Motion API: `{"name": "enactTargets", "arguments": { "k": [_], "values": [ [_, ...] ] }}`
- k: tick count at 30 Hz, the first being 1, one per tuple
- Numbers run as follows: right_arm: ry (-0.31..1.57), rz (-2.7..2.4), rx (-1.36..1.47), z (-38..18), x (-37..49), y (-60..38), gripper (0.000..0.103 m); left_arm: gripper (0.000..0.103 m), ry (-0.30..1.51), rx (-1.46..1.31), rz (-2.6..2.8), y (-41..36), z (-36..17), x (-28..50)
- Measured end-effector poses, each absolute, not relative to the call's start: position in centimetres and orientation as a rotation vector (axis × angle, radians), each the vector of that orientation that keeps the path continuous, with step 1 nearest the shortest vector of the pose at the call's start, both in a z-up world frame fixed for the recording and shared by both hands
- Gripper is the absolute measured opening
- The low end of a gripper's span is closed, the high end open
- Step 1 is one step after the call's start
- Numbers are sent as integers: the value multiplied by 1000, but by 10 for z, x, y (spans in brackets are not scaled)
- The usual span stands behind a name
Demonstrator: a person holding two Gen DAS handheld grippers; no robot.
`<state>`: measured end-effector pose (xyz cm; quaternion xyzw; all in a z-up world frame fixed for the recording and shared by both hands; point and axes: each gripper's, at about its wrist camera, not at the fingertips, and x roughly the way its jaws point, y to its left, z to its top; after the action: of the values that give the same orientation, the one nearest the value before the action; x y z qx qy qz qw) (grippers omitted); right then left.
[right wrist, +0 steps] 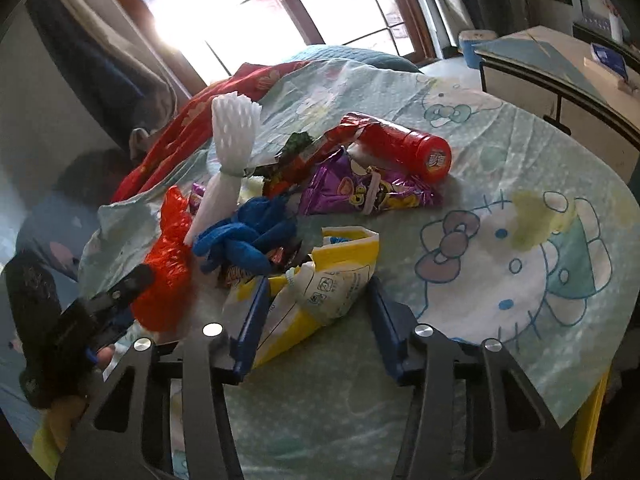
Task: Collect trash
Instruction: 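Grasp the red plastic bag with the left tool while the right tool grasps the yellow snack wrapper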
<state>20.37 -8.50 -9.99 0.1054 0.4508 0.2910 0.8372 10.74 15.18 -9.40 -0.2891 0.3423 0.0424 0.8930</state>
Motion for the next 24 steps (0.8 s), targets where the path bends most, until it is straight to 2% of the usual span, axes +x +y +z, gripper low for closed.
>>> {"name": "enactTargets", "arguments": {
  "k": [1,4,7,24],
  "values": [
    [955,616,235,-100,202,-88,44,35,713,-598,87,151,-94,107],
    [939,608,235,-97,196,-94,40,21,714,-587,81,151,-93,109],
    [918,602,229,-94,190,-99,39,16,698,-577,90,151,-88,108],
    [716,565,183,-47,162,-130,37,14,498,-485,62,133,-18,86]
  ]
}}
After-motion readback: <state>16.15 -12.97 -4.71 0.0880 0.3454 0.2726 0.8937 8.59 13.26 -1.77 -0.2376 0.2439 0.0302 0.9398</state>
